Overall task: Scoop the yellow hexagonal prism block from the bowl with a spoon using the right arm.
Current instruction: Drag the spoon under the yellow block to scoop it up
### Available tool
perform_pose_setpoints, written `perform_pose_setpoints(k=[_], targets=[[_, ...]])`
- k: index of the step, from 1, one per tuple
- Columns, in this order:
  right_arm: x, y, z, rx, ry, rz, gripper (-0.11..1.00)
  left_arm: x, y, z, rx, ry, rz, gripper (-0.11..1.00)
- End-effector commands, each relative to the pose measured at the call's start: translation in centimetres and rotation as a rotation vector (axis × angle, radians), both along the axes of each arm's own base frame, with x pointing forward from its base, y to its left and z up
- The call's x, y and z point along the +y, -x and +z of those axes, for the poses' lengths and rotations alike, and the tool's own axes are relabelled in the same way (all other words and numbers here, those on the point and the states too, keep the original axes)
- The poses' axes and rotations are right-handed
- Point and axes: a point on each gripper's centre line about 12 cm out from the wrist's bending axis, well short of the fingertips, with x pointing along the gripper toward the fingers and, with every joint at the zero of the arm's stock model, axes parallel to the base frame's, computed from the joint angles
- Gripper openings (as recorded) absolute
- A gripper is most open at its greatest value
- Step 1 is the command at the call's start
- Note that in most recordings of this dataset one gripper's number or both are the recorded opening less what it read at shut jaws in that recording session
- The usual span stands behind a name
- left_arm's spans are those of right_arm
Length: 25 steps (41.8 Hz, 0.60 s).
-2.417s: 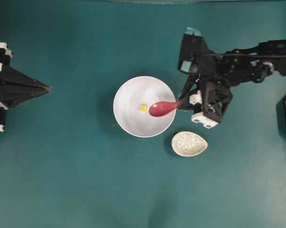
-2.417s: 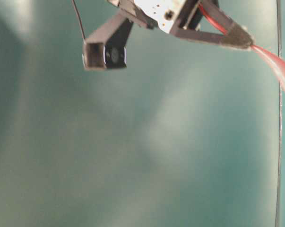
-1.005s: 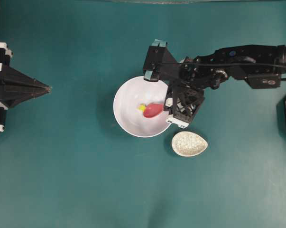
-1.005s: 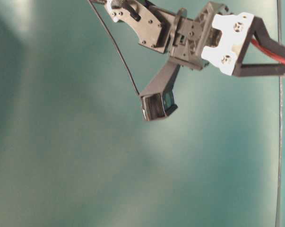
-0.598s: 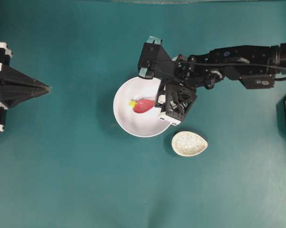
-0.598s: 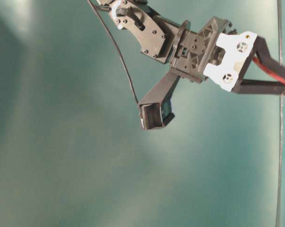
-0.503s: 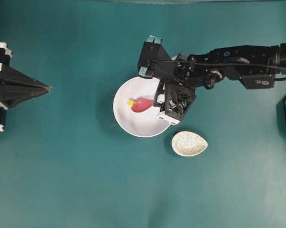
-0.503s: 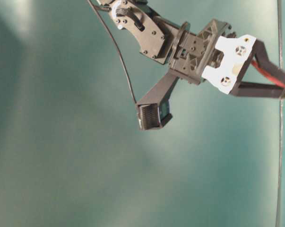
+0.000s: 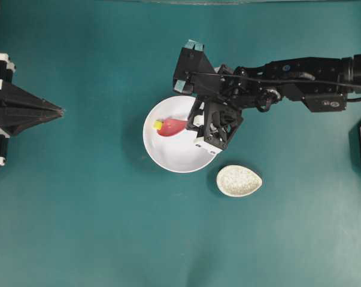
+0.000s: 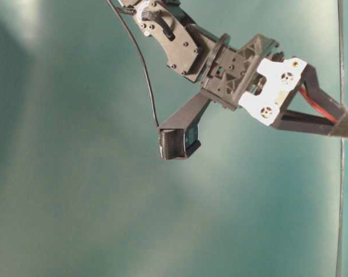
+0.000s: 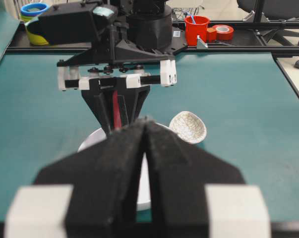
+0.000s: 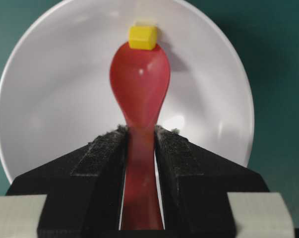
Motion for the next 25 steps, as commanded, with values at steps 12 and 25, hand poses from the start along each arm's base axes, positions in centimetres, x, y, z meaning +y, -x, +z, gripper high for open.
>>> perform_pose_setpoints(k=[12,25], targets=[[0.4,-0.2,3.2,-0.110,0.026,0.007,0.24,0.0,-0.2,0.8,-0.021,-0.005,0.001,0.00],[1.3,0.1,4.4,-0.182,0.047,0.020,0.24,0.0,-0.2,0.7,-0.020,-0.003,0.001,0.00]])
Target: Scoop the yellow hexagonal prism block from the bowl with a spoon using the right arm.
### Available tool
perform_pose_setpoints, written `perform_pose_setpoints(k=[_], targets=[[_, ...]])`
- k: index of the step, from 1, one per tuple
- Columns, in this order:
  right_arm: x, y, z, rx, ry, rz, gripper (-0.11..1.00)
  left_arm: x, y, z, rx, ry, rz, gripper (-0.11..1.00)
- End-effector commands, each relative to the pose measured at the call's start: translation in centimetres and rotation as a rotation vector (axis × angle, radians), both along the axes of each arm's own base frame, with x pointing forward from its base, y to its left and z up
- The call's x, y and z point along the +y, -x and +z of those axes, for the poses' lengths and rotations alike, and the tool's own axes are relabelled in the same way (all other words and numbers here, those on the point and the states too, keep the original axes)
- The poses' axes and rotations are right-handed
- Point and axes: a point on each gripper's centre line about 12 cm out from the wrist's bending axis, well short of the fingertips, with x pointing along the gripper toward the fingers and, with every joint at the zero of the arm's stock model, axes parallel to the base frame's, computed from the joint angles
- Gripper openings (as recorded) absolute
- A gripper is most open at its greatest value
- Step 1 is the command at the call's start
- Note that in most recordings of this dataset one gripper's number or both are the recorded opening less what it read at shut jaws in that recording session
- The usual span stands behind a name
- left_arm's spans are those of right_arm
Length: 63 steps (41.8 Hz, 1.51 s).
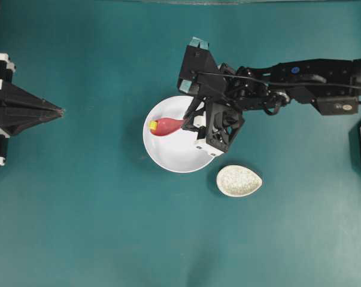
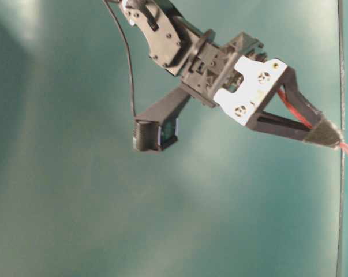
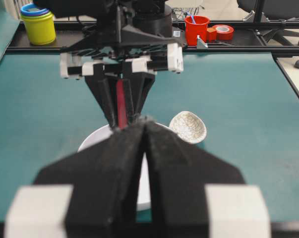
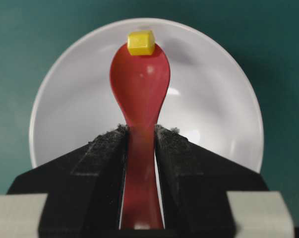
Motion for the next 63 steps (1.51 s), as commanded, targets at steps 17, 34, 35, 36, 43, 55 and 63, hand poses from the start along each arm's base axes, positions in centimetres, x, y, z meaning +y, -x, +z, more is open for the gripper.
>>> perform_pose_setpoints(k=[17,34,35,36,43,55,63], targets=[[2.3,3.3,8.1,-0.423,0.155,0.043,0.24,0.0,-0.2,0.7,-0.021,-0.005,0.001,0.00],[2.2,8.5,10.4,-0.582,0.169,0.000,0.24,0.0,-0.2,0.9,-0.029,-0.005,0.001,0.00],[2.2,8.6,10.5,-0.585,0.169,0.000,0.24,0.0,-0.2,0.9,-0.031,-0.005,0.001,0.00],[2.2,8.6,10.5,-0.585,0.169,0.000,0.24,0.0,-0.2,0.9,-0.029,-0.003,0.001,0.00],[2.2,8.7,10.5,-0.585,0.179,0.007,0.24,0.0,-0.2,0.9,-0.032,-0.005,0.001,0.00],[2.3,8.8,10.2,-0.564,0.189,0.021,0.24,0.0,-0.2,0.9,-0.034,-0.003,-0.001,0.00],[2.3,8.8,10.2,-0.563,0.188,0.021,0.24,0.0,-0.2,0.9,-0.034,-0.003,0.001,0.00]])
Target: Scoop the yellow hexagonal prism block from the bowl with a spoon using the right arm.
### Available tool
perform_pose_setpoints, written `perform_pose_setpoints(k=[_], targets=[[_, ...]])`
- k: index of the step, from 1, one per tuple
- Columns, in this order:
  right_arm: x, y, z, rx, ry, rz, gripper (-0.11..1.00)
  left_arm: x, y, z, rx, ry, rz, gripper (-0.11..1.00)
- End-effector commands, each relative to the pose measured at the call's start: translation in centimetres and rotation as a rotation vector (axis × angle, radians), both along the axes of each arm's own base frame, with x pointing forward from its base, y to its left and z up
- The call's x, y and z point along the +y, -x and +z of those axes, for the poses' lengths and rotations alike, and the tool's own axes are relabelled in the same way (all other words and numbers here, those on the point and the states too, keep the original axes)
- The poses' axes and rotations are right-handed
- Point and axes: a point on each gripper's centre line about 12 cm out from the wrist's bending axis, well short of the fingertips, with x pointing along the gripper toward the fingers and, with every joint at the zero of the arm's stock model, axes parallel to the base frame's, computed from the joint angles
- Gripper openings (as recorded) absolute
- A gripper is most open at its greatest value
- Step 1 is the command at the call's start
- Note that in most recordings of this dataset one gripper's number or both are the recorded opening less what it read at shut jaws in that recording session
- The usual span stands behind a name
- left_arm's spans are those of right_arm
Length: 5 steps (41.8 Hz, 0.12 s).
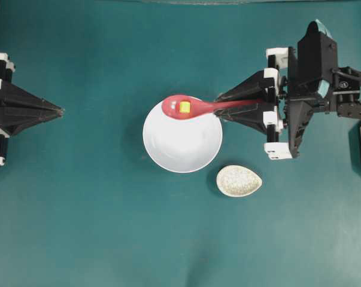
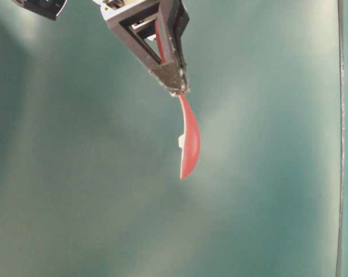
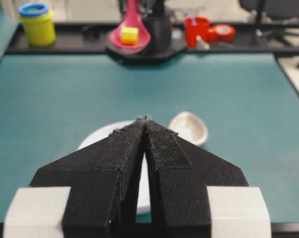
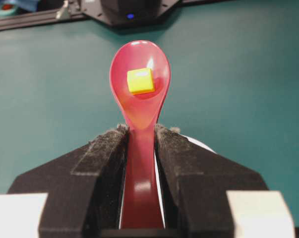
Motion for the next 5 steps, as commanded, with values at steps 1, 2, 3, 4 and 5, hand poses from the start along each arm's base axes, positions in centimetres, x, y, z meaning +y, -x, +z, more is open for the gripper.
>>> perform_pose_setpoints(k=[1,2,3,4,5], targets=[[0.04,0.16,1.08,-0.033,0.006,0.002,0.24,0.02,-0.21,0.78,-0.025,-0.005,0.001,0.00],[0.05,0.15,1.12,-0.033,0.006,0.002,0.24,0.03,-0.19,0.81,-0.026,-0.002,0.001,0.00],[0.04,0.16,1.08,-0.033,0.006,0.002,0.24,0.02,-0.20,0.88,-0.028,-0.003,0.001,0.00],[0.03,0.14,1.17,-0.038,0.006,0.001,0.24,0.03,-0.22,0.85,-0.026,0.000,0.001,0.00],[0.03,0.13,1.19,-0.039,0.006,0.001,0.24,0.03,-0.20,0.88,-0.028,0.000,0.001,0.00]])
